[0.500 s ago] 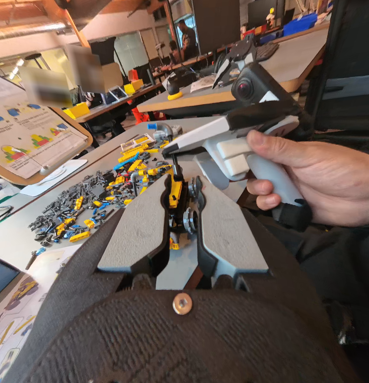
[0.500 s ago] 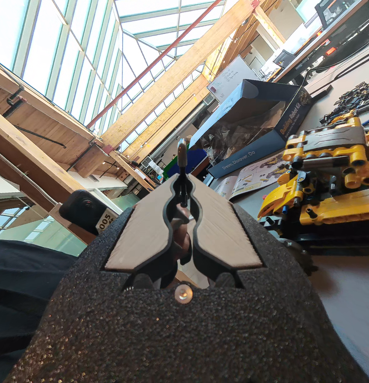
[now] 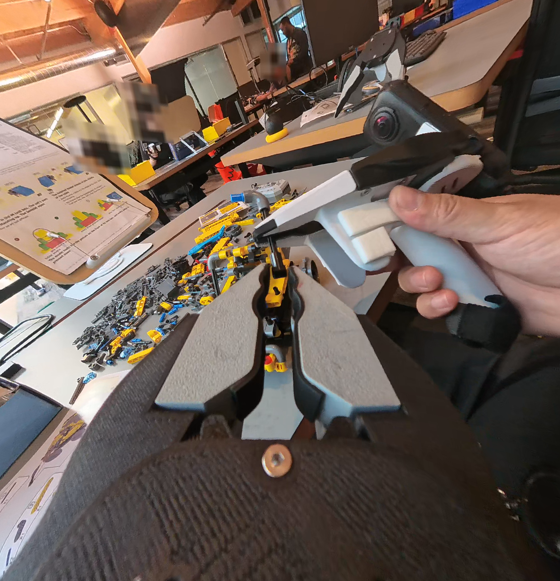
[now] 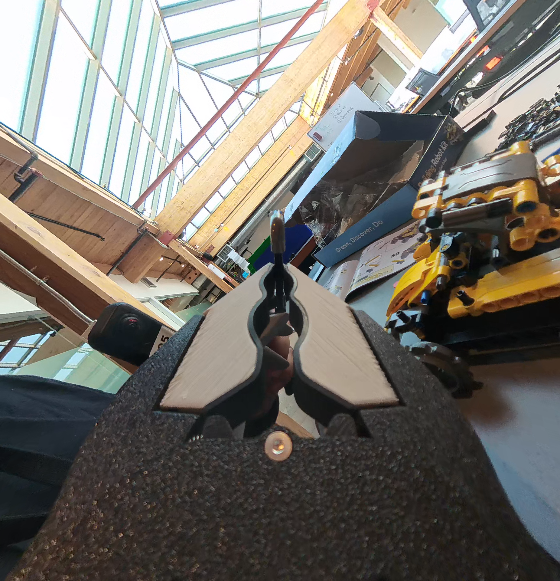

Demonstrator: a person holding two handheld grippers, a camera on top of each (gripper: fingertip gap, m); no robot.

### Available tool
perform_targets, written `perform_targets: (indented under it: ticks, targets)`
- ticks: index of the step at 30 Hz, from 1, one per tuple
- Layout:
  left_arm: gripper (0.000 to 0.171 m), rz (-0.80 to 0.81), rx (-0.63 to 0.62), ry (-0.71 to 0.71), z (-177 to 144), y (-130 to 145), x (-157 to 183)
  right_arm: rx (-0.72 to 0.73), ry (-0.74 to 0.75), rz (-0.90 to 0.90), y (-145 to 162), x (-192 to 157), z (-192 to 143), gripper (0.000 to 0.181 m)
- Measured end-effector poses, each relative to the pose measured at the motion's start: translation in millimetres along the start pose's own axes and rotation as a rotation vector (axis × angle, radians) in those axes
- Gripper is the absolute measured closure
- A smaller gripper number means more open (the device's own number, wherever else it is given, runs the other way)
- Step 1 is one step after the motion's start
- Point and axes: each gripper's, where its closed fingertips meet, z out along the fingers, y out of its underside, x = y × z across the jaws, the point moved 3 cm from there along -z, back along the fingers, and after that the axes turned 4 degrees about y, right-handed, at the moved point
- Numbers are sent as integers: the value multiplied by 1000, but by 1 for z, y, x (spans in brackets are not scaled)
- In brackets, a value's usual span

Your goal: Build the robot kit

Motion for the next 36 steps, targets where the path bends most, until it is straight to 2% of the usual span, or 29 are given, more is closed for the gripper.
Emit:
perform_targets:
  ticks: [7, 9, 13, 15, 17, 19, 23, 27, 31, 32, 34, 36]
  targets:
    - [165, -39, -1, 47, 0, 4, 4, -11, -6, 43, 6, 5, -5, 177]
    - [166, -92, 9, 79, 0, 8, 5, -33, -14, 39, 8, 5, -9, 175]
    - [166, -245, 18, 137, 3, 22, 4, -141, 47, -36, 19, 18, -23, 158]
    - [166, -319, 45, 164, 4, 22, 2, -207, 97, -113, 26, 28, -33, 158]
    - [166, -381, 77, 208, 5, 21, 3, -249, 175, -276, 28, 37, -44, 156]
    - [166, -454, 75, 244, 8, 23, 6, -306, 274, -519, 26, 44, -52, 154]
    - [166, -545, 91, 249, 10, 25, 6, -359, 403, -933, 15, 37, -51, 142]
    - [165, -640, 103, 268, 12, 22, 6, -374, 460, -1282, 10, 25, -42, 138]
    - [166, -657, 35, 278, 14, 34, 5, -433, 450, -1500, 15, 21, -33, 139]
    - [166, -640, 14, 281, 13, 36, 4, -457, 443, -1526, 16, 22, -33, 141]
    - [166, -559, 11, 249, 10, 35, -1, -547, 384, -1445, 23, 26, -34, 167]
    - [166, -455, 65, 232, 6, 27, -3, -560, 377, -1195, 22, 30, -35, 156]
